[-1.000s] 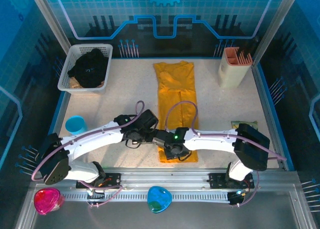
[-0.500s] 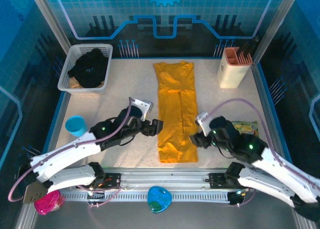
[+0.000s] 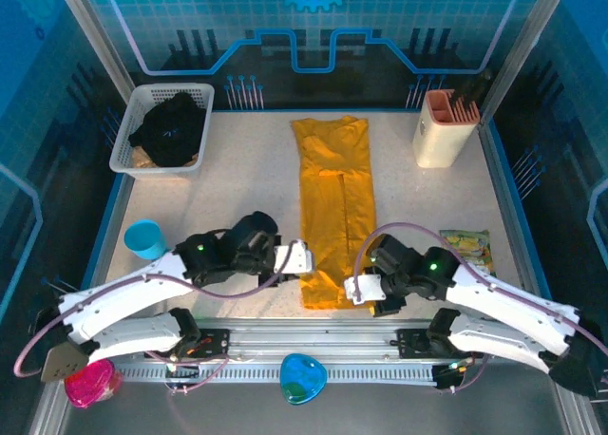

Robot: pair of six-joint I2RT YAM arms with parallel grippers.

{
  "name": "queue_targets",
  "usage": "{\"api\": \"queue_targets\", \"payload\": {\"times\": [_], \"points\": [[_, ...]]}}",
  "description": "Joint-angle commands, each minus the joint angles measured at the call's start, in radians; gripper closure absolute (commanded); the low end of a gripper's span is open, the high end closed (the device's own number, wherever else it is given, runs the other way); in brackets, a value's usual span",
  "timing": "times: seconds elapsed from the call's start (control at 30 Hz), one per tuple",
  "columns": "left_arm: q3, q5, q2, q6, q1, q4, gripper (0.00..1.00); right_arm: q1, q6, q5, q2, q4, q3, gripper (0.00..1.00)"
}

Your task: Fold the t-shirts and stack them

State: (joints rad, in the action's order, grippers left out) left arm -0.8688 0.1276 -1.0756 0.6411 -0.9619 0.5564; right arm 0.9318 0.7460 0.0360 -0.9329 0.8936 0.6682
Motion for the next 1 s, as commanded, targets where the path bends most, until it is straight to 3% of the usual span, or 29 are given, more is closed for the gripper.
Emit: {"api": "queue_targets", "payload": {"times": [0.0, 0.17, 0.33, 0.47, 0.6, 0.8, 0.97], "points": [[-0.029, -0.051, -0.102, 0.134, -0.085, 0.210, 0.81, 0.038, 0.016, 0.026, -0.035, -0.024, -0.029, 0.37], [0.013, -0.017, -0.215, 0.106, -0.141, 0.103, 0.67, 0.075, -0.097, -0.015, -0.103, -0.137, -0.084, 0.37], [0.101, 0.020, -0.255, 0.118, -0.152, -0.107, 0.40, 0.079, -0.165, -0.105, -0.212, -0.179, -0.104, 0.40], [0.134, 0.018, -0.277, 0.164, -0.153, -0.175, 0.30, 0.064, -0.175, -0.150, -0.250, -0.176, -0.105, 0.42], [0.137, 0.003, -0.316, 0.189, -0.153, -0.187, 0.30, 0.050, -0.176, -0.160, -0.234, -0.180, -0.110, 0.43], [0.113, -0.035, -0.413, 0.167, -0.153, -0.207, 0.43, 0.039, -0.174, -0.143, -0.232, -0.195, -0.117, 0.44], [0.098, -0.069, -0.476, 0.153, -0.139, -0.233, 0.44, 0.039, -0.171, -0.120, -0.296, -0.215, -0.110, 0.45]]}}
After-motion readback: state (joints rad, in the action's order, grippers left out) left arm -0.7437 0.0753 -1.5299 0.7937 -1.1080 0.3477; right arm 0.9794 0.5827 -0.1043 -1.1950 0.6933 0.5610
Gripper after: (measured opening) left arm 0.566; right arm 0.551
